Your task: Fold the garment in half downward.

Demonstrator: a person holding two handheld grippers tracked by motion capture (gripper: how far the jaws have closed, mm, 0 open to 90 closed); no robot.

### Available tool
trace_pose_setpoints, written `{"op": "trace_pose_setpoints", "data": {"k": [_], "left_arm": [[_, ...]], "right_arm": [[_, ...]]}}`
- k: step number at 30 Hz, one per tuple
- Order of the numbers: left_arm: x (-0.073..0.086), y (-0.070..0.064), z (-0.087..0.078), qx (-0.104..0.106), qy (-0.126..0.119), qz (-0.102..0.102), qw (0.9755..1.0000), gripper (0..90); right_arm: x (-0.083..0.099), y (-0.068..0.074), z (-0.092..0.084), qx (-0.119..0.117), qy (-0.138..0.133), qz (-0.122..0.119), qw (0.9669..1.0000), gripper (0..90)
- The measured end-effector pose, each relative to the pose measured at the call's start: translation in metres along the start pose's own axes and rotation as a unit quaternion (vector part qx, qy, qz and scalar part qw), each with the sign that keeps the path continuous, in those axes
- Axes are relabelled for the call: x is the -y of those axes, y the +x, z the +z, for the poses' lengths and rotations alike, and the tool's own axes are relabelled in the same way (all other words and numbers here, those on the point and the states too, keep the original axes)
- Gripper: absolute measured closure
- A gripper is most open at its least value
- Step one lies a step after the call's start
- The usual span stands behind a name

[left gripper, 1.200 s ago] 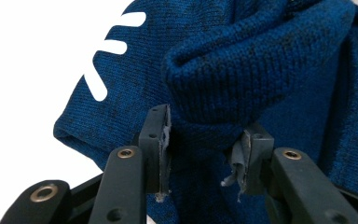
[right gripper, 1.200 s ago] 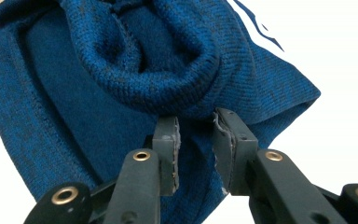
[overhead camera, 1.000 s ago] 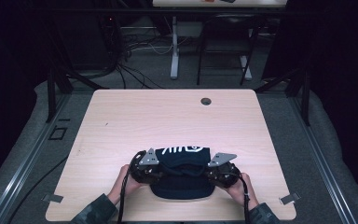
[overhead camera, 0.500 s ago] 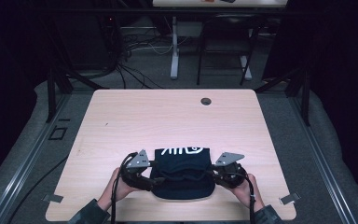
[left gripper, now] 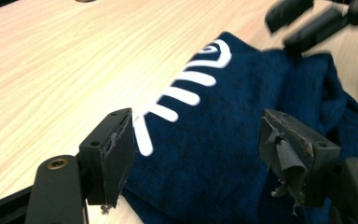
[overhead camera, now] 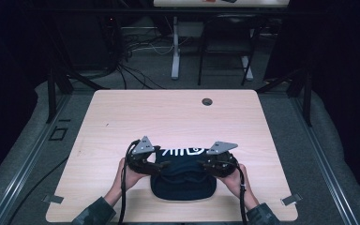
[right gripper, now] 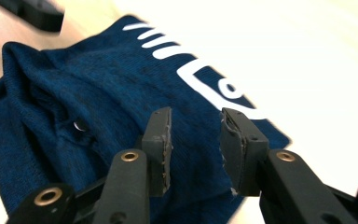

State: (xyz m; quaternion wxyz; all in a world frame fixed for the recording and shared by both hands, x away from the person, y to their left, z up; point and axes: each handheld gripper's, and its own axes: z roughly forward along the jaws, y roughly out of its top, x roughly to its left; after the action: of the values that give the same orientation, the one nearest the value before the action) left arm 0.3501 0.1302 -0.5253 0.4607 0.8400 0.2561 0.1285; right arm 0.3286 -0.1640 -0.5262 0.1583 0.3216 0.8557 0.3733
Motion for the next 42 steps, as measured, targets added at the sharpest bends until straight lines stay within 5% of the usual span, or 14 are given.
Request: {"op": "trace_pose_setpoints", "data": {"k": [6,13,24,35,42], "left_arm": [[0.01,-0.004,0.01,0.007,0.038,0.009,0.9992,25.5],[0.034,-0.021,0.025,0.011,0.094,0.036,0.9949,23.2],[0.041,-0.023,0.028,0.004,0.097,0.051,0.994,22.9],[0.043,-0.021,0.026,-0.006,0.09,0.036,0.9953,14.8],[0.032,-0.021,0.014,-0.008,0.056,0.024,0.9981,4.6]], "right_arm": [[0.008,0.007,0.014,-0.018,0.026,0.0,0.9995,58.3],[0.019,0.012,0.021,-0.018,0.049,-0.005,0.9986,54.1],[0.027,0.011,0.024,-0.017,0.058,-0.018,0.998,40.6],[0.031,0.013,0.023,-0.018,0.06,-0.009,0.998,28.4],[0.028,0.011,0.02,-0.024,0.051,0.001,0.9984,13.5]]}}
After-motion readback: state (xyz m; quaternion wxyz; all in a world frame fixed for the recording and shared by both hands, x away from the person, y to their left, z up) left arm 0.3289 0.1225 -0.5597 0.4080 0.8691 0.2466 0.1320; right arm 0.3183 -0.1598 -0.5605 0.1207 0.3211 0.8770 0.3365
